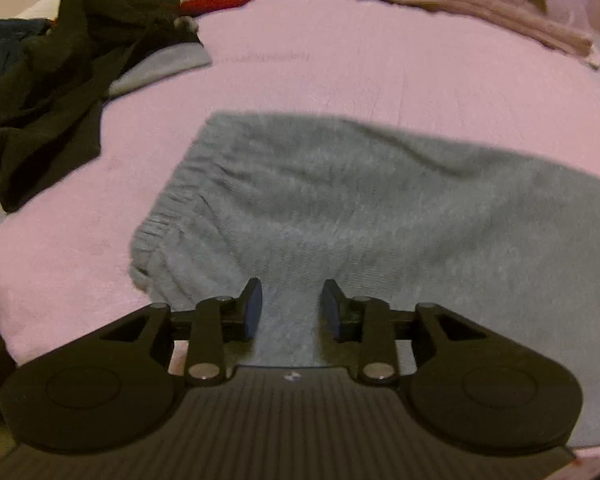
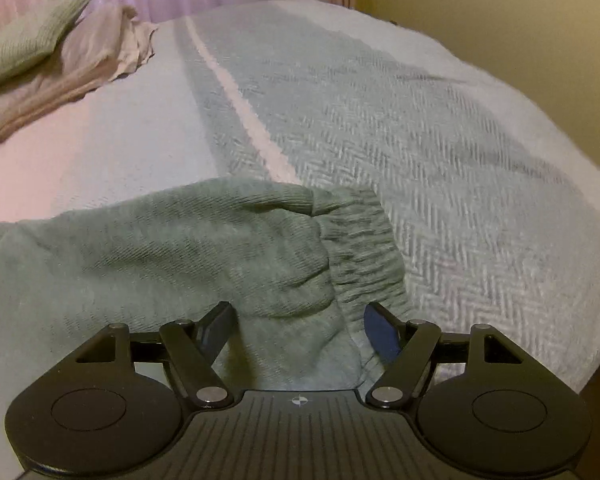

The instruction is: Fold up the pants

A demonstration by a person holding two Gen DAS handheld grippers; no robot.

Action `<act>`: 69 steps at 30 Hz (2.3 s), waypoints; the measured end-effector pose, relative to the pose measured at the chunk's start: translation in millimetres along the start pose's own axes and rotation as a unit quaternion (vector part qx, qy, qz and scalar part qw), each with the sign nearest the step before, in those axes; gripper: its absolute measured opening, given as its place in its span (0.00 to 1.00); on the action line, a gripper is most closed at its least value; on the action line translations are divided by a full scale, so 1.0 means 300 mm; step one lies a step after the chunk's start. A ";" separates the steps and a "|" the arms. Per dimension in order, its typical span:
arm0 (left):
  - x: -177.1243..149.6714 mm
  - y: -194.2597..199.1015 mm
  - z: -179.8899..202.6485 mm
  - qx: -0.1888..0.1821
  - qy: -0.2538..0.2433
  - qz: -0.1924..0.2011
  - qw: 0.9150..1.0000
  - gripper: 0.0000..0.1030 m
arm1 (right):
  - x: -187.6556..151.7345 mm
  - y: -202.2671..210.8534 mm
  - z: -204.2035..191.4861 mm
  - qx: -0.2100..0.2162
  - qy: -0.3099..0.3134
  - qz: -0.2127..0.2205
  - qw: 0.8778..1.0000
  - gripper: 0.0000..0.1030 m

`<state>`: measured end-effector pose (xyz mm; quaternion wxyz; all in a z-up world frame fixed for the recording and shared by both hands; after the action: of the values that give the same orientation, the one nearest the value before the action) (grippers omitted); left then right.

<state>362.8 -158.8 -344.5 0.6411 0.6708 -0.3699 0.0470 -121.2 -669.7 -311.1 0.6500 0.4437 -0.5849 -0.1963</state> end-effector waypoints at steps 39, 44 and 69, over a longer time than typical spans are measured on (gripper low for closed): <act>0.099 0.254 0.137 -0.032 -0.045 0.137 0.989 0.09 | -0.105 0.207 -0.136 0.075 -0.082 -0.075 0.991 0.67; 0.095 0.413 0.558 -0.098 -0.202 0.187 0.956 0.08 | -0.083 0.254 0.019 0.075 -0.105 -0.064 0.990 0.67; -0.057 0.272 0.142 -0.125 0.007 -0.024 0.992 0.43 | -0.189 0.104 -0.411 0.372 -0.093 -0.185 0.905 0.67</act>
<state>287.4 -181.7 -293.6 0.7232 0.5940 -0.3522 -0.0106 -27.8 -566.4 -309.5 0.3324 0.7329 -0.5810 -0.1219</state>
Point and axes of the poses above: each gripper's, at about its wrist camera, not at the fingertips, and y roughly against the way its jaws point, z to its right, x to its top, the point moved 2 cm from there along -y, roughly the way its jaws point, and after that the axes turned 6 degrees about -y, right-handed, at the moved point
